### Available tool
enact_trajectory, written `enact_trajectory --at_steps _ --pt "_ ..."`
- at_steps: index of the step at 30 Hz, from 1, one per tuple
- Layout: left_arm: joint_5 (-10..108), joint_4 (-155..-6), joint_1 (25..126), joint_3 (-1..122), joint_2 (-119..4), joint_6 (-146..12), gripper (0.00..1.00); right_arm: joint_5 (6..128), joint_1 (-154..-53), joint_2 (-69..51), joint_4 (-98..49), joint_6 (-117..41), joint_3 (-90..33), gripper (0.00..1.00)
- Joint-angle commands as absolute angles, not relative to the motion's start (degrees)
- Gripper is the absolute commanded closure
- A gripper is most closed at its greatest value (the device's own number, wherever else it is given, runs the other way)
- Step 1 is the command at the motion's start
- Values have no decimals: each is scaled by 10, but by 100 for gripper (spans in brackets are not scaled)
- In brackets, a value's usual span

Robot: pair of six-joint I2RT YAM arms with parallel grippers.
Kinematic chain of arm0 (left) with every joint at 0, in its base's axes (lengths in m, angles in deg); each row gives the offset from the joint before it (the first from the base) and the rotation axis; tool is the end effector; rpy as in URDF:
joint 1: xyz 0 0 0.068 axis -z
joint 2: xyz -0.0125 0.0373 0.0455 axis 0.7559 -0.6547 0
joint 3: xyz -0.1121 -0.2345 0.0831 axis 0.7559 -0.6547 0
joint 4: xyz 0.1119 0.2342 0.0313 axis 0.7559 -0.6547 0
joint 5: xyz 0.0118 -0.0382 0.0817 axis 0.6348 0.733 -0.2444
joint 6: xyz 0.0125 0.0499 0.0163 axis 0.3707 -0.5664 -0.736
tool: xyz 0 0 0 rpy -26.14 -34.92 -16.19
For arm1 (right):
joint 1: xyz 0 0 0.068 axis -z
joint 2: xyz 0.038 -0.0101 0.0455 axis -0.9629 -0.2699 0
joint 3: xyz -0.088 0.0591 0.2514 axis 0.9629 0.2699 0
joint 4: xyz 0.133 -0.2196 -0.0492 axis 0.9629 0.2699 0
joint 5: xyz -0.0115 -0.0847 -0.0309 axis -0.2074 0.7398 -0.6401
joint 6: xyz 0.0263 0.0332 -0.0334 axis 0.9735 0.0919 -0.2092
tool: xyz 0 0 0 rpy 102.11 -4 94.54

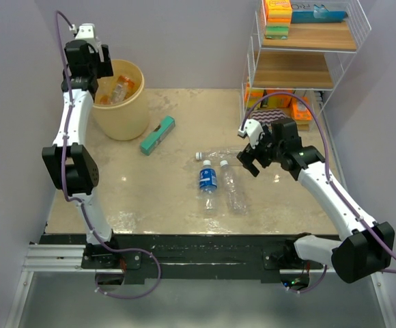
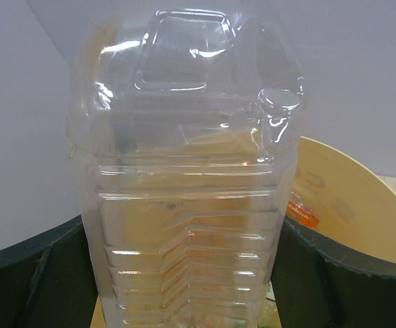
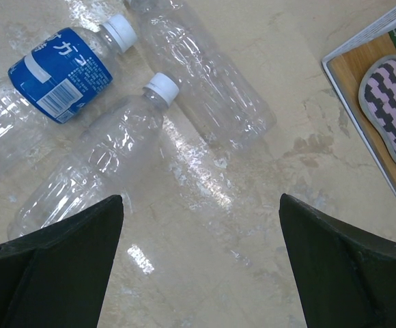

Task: Put the plastic bottles in the bin
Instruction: Place the plastic bottle in the trash bin.

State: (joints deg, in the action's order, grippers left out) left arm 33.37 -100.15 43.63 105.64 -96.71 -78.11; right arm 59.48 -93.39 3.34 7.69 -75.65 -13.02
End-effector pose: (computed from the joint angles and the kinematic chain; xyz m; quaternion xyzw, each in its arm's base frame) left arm 0.4771 0.0502 0.3935 -0.0817 0.7904 0.0749 0.6024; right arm 0.2402 0.0924 0.3103 -0.4279 0.7985 0.0749 0.4168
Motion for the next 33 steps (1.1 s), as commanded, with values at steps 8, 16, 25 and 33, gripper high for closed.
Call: enact_trajectory --at_steps 8,16,25,33 --pt "363 -963 436 1034 -964 -750 100 601 -932 42 80 -760 -158 1" --pt "368 -963 437 1026 -964 -750 100 601 -931 41 78 -760 -150 1" --pt "368 -964 434 1011 -958 -756 97 600 -931 43 78 -757 -146 1" --pt "375 -971 431 1006 -957 -759 83 600 -932 49 79 -757 -140 1"
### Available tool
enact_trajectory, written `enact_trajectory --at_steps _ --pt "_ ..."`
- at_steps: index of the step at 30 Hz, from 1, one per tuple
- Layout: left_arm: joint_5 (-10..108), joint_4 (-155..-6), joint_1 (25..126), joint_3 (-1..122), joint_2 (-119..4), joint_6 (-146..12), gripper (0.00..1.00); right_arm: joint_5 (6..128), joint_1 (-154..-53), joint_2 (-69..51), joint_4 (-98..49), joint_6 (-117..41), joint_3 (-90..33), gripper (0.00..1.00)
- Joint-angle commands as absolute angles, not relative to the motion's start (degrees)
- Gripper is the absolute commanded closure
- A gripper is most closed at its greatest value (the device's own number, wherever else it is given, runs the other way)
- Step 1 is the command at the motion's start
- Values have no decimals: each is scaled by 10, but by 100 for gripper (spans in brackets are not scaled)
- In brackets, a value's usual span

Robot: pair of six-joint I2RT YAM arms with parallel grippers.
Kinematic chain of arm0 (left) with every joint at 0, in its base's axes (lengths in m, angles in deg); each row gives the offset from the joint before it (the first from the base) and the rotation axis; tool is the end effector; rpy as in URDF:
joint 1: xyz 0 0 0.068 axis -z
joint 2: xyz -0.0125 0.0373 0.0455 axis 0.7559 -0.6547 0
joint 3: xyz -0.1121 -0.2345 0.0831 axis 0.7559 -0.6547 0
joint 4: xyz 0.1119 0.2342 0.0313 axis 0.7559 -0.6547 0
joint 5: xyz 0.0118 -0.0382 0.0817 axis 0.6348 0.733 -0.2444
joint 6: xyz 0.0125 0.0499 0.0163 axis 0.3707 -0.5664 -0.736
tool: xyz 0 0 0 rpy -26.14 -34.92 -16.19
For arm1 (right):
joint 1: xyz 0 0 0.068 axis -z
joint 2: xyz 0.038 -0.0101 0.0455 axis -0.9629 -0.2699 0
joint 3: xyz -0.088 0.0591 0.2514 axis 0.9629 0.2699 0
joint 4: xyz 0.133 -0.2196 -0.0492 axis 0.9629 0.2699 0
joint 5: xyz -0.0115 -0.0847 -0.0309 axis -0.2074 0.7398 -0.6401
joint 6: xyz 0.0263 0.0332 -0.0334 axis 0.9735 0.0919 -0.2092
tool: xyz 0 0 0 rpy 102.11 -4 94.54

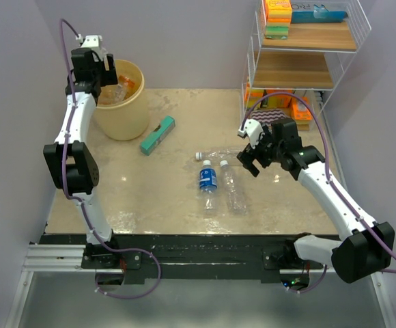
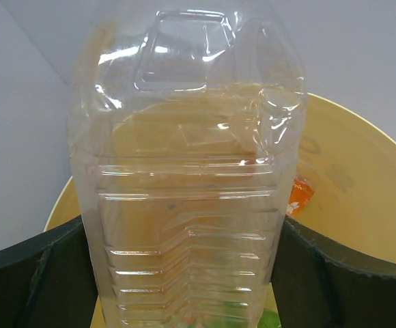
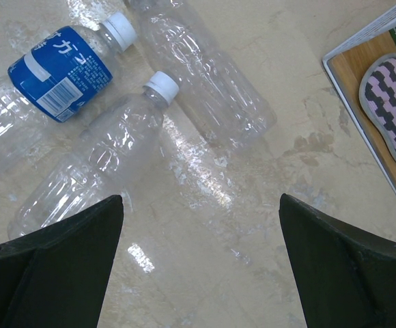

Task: Put the plastic bottles in the bin
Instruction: Place the plastic bottle in the trash bin.

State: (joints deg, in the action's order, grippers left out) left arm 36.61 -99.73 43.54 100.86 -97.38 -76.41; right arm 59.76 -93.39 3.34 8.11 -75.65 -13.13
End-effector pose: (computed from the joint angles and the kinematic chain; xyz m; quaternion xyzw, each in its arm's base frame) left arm 0.4827 0.0495 0.3596 -0.0776 0.8172 0.0440 0.5694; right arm 0.2399 0.0921 0.3104 -0.4273 0.8003 0.0731 0.4143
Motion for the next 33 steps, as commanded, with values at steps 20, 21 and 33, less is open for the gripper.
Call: enact_trajectory --at_steps 20,21,33 --pt "379 -979 429 971 -921 -770 28 607 -931 57 79 -759 -133 1" --pt "379 -979 428 971 -918 -771 25 606 -931 55 79 -759 -134 1" --pt "375 -990 423 970 -899 -778 1 601 -931 56 81 -758 -131 1"
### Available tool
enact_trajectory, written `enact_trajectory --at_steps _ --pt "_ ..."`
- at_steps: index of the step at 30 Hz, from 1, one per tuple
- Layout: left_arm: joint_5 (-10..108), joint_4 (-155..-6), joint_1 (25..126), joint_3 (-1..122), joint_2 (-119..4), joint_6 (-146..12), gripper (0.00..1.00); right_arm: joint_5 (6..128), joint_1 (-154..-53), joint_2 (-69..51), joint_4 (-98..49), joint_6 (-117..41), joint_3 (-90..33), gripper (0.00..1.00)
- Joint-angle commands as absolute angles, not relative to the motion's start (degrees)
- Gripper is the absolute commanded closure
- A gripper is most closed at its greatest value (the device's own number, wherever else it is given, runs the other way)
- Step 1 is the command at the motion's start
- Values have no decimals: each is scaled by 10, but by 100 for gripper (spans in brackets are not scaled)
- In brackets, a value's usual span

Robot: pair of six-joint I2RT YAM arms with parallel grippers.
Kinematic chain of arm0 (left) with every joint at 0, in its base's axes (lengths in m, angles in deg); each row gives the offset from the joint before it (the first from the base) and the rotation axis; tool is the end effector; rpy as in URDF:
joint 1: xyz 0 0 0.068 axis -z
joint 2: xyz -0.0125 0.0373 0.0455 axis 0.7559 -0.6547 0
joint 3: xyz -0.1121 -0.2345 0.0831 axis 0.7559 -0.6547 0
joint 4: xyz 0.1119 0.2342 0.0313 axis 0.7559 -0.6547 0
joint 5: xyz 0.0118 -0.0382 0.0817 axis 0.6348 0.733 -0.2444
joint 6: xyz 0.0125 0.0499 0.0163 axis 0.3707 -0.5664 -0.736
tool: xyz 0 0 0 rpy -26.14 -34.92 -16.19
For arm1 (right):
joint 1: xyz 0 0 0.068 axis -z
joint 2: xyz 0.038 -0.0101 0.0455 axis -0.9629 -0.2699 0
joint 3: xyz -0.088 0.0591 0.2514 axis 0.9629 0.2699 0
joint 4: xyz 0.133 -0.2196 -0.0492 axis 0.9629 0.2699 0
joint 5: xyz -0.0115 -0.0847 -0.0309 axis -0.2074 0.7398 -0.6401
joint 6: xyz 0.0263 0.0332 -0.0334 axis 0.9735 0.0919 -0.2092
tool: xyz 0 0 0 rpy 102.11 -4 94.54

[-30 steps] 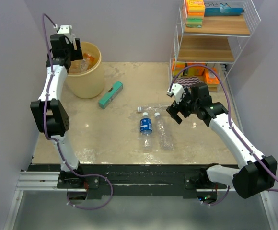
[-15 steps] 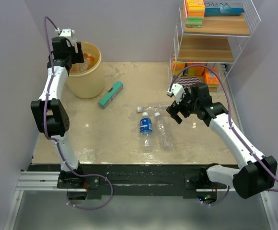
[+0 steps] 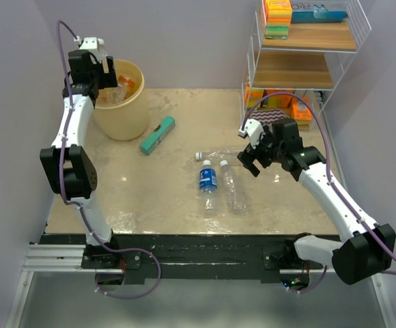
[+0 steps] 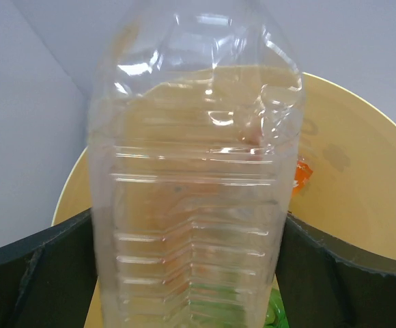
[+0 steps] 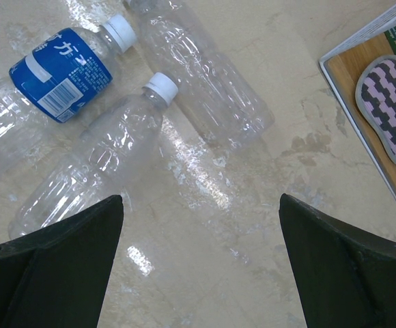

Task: Put the plastic bottles in the bin
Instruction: Place the plastic bottle in the trash bin, then pick up the plastic bottle at the center of the board.

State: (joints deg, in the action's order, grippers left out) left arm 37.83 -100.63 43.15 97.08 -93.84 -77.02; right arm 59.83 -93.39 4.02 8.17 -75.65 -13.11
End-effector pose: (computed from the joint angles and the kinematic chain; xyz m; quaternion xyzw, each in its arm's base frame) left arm 0.4671 0.0504 0.3631 -0.0702 0.8237 0.0401 0.5613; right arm 0.2376 0.0913 0.3129 -0.4268 0.7982 0.0718 0.4189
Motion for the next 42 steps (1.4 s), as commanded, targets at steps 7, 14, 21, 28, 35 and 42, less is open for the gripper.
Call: enact_trajectory --at_steps 7,14,21,28,35,42 --pt "376 -995 423 970 -891 -779 1 599 -931 50 82 -757 -136 1" --pt "375 -997 419 974 -877 -781 1 593 -932 42 84 -754 -148 1" --pt "381 -1008 415 989 -857 -785 1 590 -932 39 83 -752 -149 1" --pt "396 -1015 414 995 -831 -780 1 592 -932 48 84 -755 -143 1" --pt "404 -1025 412 999 -801 -773 1 600 -931 63 86 -761 -137 1" --pt "433 -1039 413 997 -765 -774 1 608 -932 74 89 -765 -134 1"
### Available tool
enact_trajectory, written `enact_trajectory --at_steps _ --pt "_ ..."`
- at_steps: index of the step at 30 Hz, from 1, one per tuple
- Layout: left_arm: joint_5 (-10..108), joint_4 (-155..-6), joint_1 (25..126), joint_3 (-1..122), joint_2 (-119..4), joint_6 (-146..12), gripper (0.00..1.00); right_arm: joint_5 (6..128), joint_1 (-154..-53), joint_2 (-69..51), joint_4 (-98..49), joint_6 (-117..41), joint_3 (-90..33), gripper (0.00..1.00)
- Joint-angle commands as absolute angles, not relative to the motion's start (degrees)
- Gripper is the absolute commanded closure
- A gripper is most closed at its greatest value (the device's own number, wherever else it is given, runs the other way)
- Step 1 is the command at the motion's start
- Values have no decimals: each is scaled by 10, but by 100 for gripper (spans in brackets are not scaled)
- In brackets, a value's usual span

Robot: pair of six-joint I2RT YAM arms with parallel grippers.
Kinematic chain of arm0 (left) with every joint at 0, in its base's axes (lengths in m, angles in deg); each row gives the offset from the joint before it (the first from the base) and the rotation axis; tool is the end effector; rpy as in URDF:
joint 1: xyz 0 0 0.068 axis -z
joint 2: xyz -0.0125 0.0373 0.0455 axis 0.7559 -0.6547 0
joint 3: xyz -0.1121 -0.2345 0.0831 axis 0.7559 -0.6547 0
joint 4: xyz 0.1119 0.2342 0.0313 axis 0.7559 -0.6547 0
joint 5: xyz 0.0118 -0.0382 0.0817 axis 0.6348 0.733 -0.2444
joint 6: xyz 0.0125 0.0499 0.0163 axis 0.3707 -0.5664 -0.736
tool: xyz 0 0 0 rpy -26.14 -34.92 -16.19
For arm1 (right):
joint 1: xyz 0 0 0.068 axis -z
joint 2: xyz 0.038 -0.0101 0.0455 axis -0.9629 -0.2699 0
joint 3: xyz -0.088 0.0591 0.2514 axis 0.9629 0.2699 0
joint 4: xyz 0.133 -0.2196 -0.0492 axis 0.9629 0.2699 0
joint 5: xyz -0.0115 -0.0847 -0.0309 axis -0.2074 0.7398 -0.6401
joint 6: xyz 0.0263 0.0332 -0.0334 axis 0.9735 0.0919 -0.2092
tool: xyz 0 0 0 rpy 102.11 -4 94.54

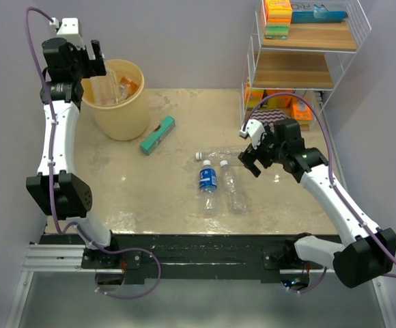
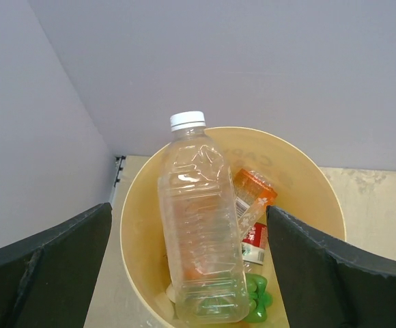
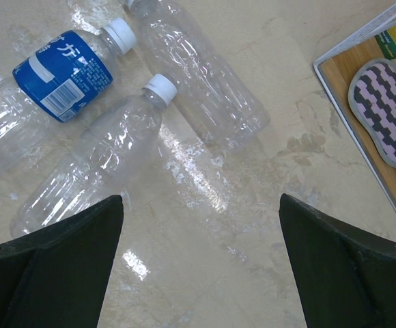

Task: Put the plastic bottles in the bin
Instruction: Pick up the plastic bottle at the center of the board.

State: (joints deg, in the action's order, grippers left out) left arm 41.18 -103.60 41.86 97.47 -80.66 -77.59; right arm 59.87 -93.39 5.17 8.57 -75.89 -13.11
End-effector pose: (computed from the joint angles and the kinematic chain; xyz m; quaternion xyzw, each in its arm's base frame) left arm 0.3964 0.0500 0.4558 -0.0544 0.7694 0.0291 0.6358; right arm 0.2333 0.0898 0.3170 -0.4279 0.7947 0.0697 0.4249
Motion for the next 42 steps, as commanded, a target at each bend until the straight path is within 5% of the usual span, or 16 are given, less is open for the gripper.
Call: enact_trajectory --at_steps 1,42 --pt "442 -1042 412 998 -762 -778 1 608 -931 74 91 -765 -135 1" --pt "764 -1316 413 765 -520 -1033 1 697 -939 -137 130 -879 -318 1"
